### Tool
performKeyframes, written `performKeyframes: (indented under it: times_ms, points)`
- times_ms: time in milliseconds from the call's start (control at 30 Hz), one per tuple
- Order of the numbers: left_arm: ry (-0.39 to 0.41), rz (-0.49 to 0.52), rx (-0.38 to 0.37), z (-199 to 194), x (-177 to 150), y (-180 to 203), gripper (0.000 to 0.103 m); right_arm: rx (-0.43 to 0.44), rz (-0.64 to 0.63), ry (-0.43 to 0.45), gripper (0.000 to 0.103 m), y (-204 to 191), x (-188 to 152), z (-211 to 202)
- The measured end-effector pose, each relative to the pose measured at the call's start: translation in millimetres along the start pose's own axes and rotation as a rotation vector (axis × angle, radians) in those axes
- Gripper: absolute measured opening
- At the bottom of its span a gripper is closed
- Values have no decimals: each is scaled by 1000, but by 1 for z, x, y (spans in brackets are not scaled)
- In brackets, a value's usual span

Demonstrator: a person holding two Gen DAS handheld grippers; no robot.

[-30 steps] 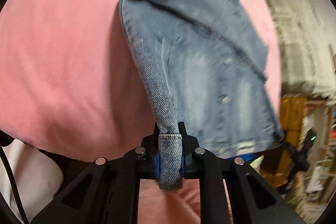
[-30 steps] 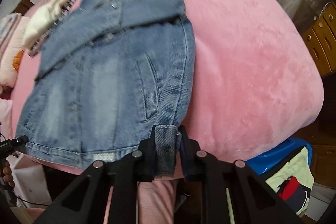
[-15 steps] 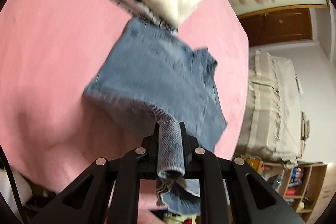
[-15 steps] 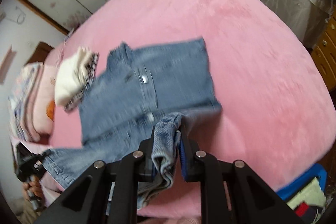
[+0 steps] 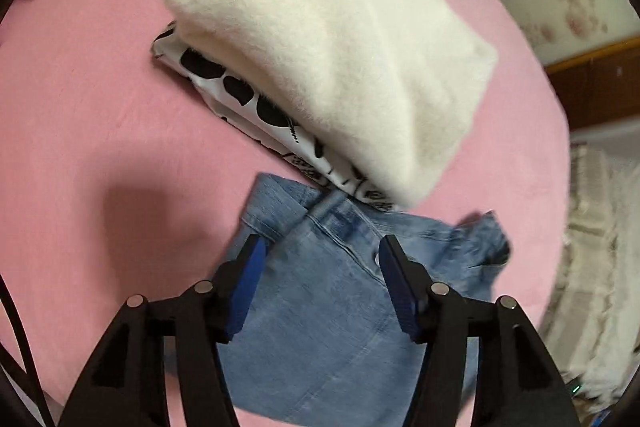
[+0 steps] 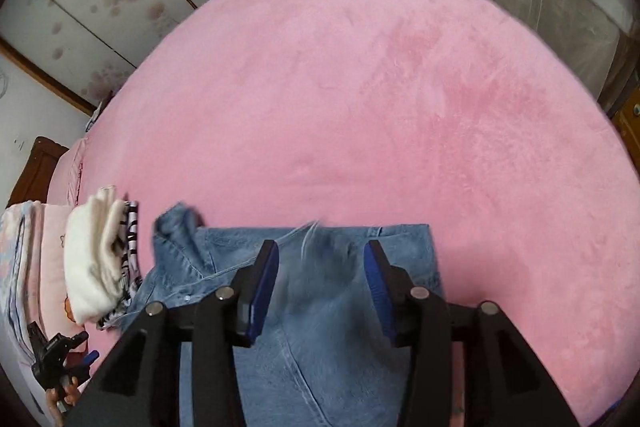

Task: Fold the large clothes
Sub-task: 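Lay the hem over the collar and open both tools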

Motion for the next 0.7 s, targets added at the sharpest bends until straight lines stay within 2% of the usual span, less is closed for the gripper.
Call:
performKeyframes:
  times_ms: [100,233,367,467,533,600,700]
  points:
    - [-49,143,53,24,-10,7,58,-12,-31,-65,45,10,-7,28]
    - [-93,307,113,53,-27,19,58,-47,-158,-116,45,11,-26,56]
    - [-118,465,173,83,-31,33,58,-100,-319,-120,46,3,-36,79]
    - [-134,542,211,99,-31,39,58,-127,-424,-111,47,-6,-40,93]
    - [-132,588,239,108,-27,43,62,-145,-480,-95,56,-12,-40,101]
    - [-138,629,276,116,-25,44,66,-164,-518,-82,60,-15,-42,106]
    - [-130,699,308,125,-26,46,68,-189,-573,-62,60,-15,-46,114]
Point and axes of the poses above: each gripper's, at about its wrist camera, not at the fingertips, and z roughly the way its jaws point, y to its right, x to its top, the point moved 9 cm from there along z, roughly the way its jaws point, and after that the axes turned 11 degrees about z, right-handed, at the moved point
